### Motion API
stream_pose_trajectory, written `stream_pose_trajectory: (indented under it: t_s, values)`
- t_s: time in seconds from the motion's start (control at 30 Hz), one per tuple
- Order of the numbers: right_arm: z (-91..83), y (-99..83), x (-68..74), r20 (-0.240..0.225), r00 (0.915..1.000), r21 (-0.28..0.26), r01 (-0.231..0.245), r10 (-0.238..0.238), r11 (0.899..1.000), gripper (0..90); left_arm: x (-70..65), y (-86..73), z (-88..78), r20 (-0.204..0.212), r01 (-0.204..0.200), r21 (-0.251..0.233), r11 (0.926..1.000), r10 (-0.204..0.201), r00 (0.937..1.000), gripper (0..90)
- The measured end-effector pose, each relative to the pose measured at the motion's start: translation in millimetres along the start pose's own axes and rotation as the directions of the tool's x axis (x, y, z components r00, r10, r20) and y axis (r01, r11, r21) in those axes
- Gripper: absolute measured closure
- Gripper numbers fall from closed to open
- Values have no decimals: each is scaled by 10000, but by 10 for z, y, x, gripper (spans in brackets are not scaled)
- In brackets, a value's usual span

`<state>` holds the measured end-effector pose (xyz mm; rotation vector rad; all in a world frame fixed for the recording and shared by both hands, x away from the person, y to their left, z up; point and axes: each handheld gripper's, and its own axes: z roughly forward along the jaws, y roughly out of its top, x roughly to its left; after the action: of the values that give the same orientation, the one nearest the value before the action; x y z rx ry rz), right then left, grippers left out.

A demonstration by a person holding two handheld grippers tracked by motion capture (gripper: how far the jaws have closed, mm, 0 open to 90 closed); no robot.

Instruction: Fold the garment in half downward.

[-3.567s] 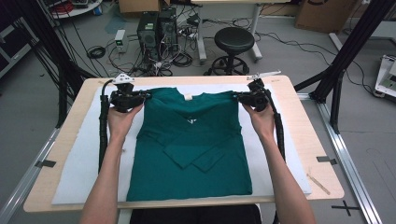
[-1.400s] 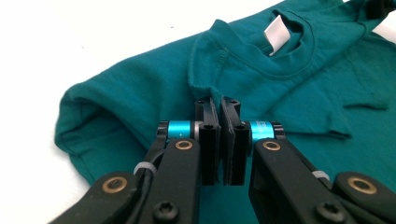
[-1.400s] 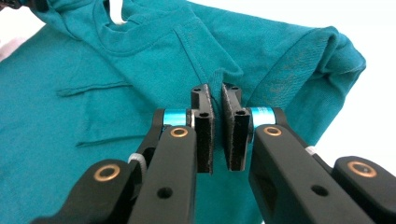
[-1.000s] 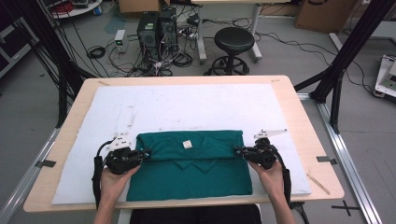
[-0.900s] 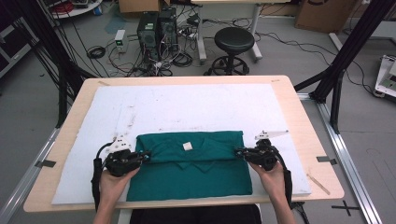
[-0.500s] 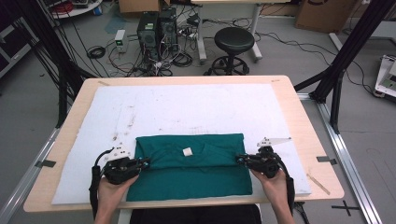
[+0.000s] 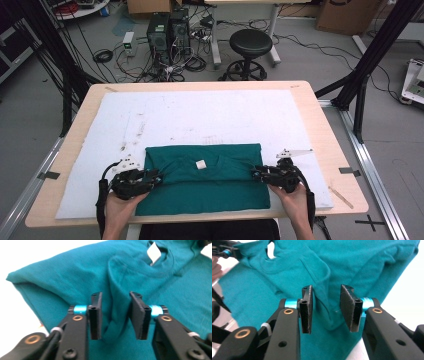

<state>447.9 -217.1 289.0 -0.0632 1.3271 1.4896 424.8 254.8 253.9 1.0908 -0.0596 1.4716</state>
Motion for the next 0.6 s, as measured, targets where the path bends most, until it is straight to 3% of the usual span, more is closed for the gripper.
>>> stream_pose_trajectory:
  t_s: [0.13, 0.27, 0.43, 0.6]
  values:
    - [-11, 100, 38, -236, 9994, -160, 236, -239, 9996, 582, -2, 114, -27, 148, 60, -295, 9995, -55, 9999, 593]
    - [30, 233, 98, -168, 9990, -80, 422, -423, 9991, 553, -33, 259, 12, 104, -273, -290, 9992, 276, 9996, 593]
    - [138, 381, 158, -131, 9976, -12, 686, -686, 9976, 538, -29, 405, 183, 306, -388, 136, 9992, 383, 9988, 594]
    - [282, 476, 155, -64, 9985, 358, 545, -543, 9979, 529, -5, 466, 377, 260, -191, 710, 9973, 172, 9995, 597]
